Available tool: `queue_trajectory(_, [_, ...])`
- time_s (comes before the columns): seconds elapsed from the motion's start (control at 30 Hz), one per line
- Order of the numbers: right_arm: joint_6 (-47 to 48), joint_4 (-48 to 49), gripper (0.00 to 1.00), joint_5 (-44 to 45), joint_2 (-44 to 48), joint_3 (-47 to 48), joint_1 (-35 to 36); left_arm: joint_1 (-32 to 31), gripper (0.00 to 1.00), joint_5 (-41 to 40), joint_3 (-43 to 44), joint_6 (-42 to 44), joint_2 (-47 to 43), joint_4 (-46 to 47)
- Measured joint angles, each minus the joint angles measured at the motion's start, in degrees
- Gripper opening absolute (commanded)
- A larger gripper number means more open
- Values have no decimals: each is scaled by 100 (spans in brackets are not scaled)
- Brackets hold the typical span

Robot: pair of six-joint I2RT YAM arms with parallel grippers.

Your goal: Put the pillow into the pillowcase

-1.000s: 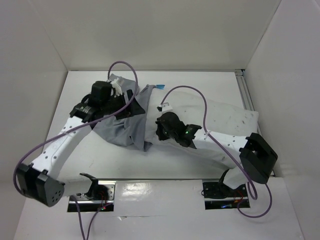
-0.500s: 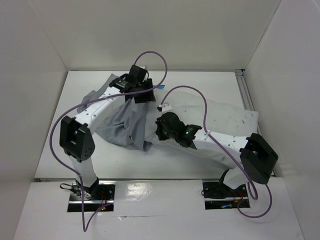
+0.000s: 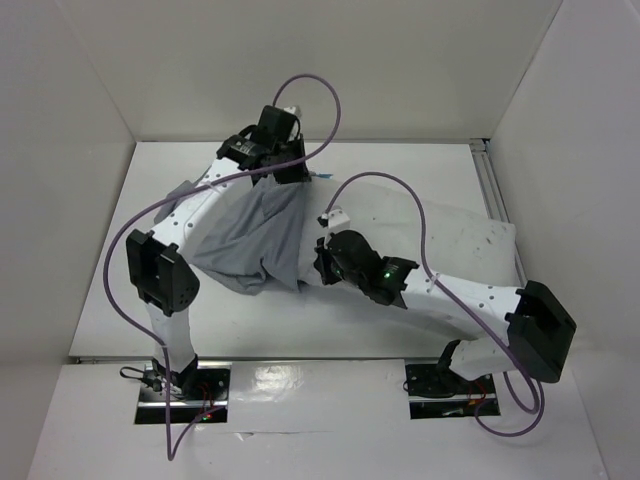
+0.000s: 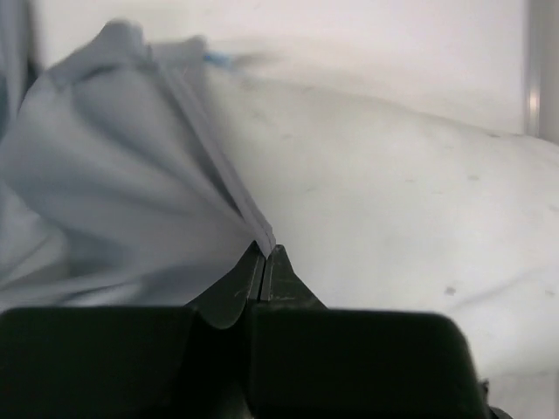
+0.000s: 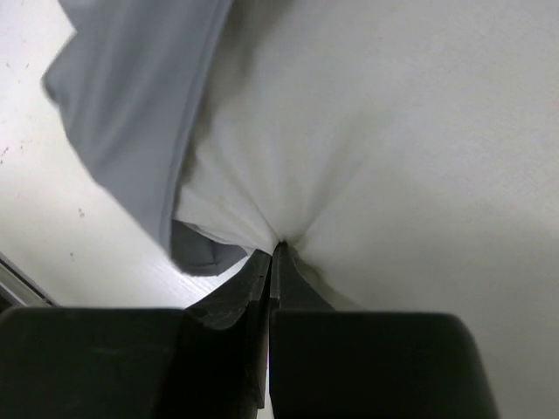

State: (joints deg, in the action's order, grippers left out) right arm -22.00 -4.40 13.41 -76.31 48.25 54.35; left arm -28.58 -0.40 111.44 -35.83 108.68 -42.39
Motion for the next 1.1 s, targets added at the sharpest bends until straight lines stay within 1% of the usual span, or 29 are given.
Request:
queue_trajectory(0.1, [133, -85, 0, 129, 52, 0, 221, -52, 0, 232, 442, 111, -2, -28])
queue_trajectory(0.23, [221, -103, 0, 271, 66, -68, 448, -101, 0, 643, 586, 138, -13, -125])
queue_trajectory(0.33, [234, 72, 0, 450, 101, -267, 533, -136, 0, 1303, 522, 83, 2, -61])
queue_trajectory(0.43, [227, 260, 0, 671, 116, -413, 579, -188, 0, 2140, 374, -94, 50, 173])
queue_trajectory(0.47, [216, 295, 0, 719, 116, -428, 586, -221, 6, 2352, 289, -151, 70, 271])
queue_trajectory(0.5, [210, 310, 2, 772, 120, -435, 595, -260, 23, 2514, 164, -170, 79, 356])
queue_trajectory(0.53, [197, 302, 11, 833, 138, -435, 616, -308, 64, 2653, 22, -201, 98, 358])
queue_trajectory(0.57, [170, 267, 25, 870, 177, -435, 643, -328, 79, 2688, -35, -114, 98, 337])
queue_trajectory(0.6, [162, 223, 61, 896, 234, -435, 671, -334, 86, 2699, -59, -50, 111, 243])
queue_trajectory(0.63, [133, 173, 72, 933, 321, -435, 697, -354, 87, 2697, -52, 4, 114, 140])
queue_trajectory(0.67, [151, 105, 78, 986, 433, -435, 732, -358, 87, 2673, 7, 85, 114, 9])
queue_trajectory(0.7, [157, 26, 81, 1034, 551, -433, 761, -352, 87, 2608, 168, 173, 136, -166])
queue_trajectory(0.73, [144, -98, 83, 1139, 684, -417, 796, -323, 86, 2538, 433, 297, 195, -343])
queue_trajectory(0.87, [105, -737, 90, 1655, 1106, -223, 894, -48, 72, 2177, 1471, 691, 343, -597])
queue_trajectory(0.93, [81, -1025, 90, 1939, 1300, -46, 905, 133, 71, 2013, 1720, 807, 365, -605])
queue_trajectory(1.0, [83, -1202, 95, 2264, 1438, 179, 905, 304, 69, 1884, 1821, 892, 422, -560])
queue_trajectory(1.1, [219, -1285, 95, 2756, 1469, 581, 881, 507, 68, 1751, 1895, 962, 682, -439])
